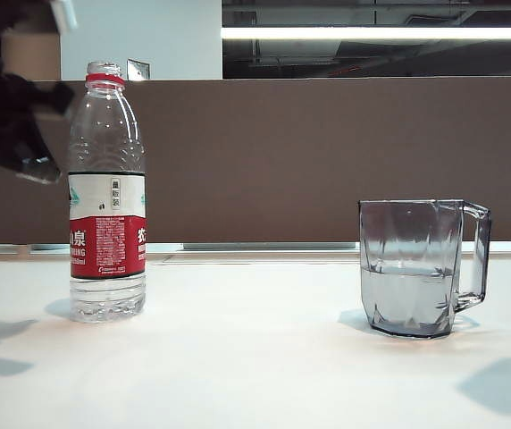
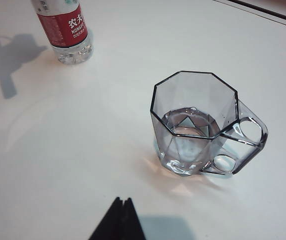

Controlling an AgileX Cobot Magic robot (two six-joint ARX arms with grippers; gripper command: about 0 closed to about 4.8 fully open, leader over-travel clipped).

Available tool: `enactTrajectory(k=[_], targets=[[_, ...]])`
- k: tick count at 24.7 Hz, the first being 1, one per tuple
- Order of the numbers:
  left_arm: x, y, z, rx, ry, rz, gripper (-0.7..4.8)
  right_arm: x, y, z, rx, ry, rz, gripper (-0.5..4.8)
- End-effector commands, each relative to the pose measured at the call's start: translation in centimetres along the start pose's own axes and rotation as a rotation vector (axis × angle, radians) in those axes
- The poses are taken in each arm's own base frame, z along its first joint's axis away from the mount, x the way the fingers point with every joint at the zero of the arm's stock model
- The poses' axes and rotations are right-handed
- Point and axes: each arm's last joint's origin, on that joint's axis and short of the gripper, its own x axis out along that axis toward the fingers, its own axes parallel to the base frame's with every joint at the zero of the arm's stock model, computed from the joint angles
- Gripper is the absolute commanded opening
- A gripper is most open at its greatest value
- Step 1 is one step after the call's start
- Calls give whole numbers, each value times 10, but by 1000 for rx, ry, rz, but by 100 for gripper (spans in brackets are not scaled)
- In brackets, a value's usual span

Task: Pick up the mineral water bottle with the left hand on the table and pour water into the mug until it's half full.

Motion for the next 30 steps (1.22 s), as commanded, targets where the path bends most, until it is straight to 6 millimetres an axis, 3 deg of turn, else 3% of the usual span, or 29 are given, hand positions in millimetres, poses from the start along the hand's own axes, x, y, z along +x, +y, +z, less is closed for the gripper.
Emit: enactTrajectory(k=[1, 11, 20, 24, 30], targets=[[-7, 1, 2, -43, -13, -46, -6, -2, 0, 3, 3, -20, 4, -1], [-20, 2, -2, -124, -32, -119, -6, -2, 0, 3, 3, -20, 3, -1], [-41, 0, -20, -143, -224, -388, -6, -2, 0, 3, 4, -20, 2, -1], [-48, 3, -20, -162, -361, -390, -6, -2, 0, 3, 3, -20, 2, -1], [-54, 6, -22, -144, -395, -350, -6, -2, 0, 3, 4, -20, 2, -1]])
